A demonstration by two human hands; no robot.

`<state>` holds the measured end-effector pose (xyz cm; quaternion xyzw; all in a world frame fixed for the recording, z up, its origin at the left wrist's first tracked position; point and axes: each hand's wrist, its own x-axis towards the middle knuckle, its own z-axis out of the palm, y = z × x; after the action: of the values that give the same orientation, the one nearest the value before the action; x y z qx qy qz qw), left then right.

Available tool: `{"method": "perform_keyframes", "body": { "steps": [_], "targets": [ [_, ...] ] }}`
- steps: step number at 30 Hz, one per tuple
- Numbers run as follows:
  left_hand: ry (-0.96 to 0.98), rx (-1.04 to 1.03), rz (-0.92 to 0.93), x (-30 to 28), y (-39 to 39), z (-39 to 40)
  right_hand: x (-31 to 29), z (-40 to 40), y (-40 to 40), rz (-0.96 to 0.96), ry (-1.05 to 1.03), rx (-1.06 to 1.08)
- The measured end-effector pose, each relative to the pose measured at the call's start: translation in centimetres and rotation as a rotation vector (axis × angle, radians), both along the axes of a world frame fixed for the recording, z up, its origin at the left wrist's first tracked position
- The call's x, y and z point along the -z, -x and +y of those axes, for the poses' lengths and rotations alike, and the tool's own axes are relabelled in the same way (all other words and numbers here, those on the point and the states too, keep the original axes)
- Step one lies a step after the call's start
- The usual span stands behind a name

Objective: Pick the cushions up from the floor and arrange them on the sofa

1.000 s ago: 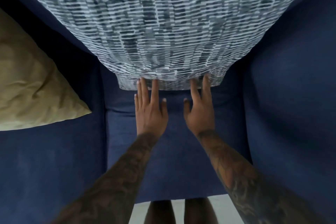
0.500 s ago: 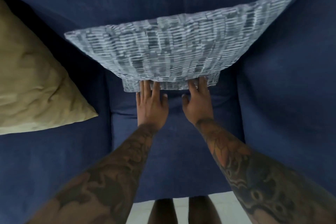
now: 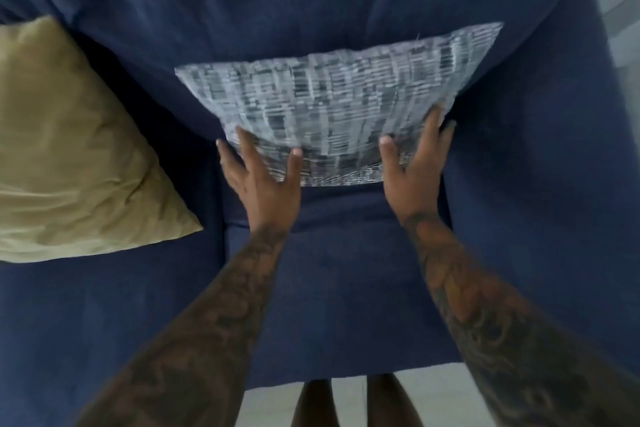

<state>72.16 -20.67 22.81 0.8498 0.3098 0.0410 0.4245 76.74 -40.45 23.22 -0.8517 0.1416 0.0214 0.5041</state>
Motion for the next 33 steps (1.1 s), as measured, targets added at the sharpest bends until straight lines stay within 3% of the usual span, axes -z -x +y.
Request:
{"method": "perform_keyframes", "body": {
  "steps": [3, 7, 12, 18, 22, 25, 33],
  "targets": [
    [0.018, 0.153, 0.054, 0.7, -2.9, 0.6, 0.5, 0.6, -2.7, -0.042, -0.049, -0.162],
    [0.067, 0.155, -0.059, 0.6, -4.2, 0.6, 0.6, 1.3, -3.3, -0.108, -0.024, -0.090],
    [0.000, 0.088, -0.061, 1.2, -1.4, 1.2, 1.5, 0.2, -1.0, -0.208, 0.139, -0.025],
    [-0.135, 0.042, 0.167, 2.3, -0.1, 0.8, 3.5, 0.2, 0.1, 0.001, 0.209, -0.128],
    [-0.297, -0.060, -0.133, 1.2, -1.2, -1.1, 2.6, 1.2, -0.6, -0.274, 0.279, 0.014],
    [-0.391, 0.051, -0.302, 1.0, -2.4, -2.7, 2.1, 2.4, -1.6, -0.408, 0.258, 0.031],
    [-0.356, 0.069, -0.129, 0.6, -5.6, -3.1, 1.7, 3.8, -4.5, -0.250, 0.357, -0.099]
  ]
}}
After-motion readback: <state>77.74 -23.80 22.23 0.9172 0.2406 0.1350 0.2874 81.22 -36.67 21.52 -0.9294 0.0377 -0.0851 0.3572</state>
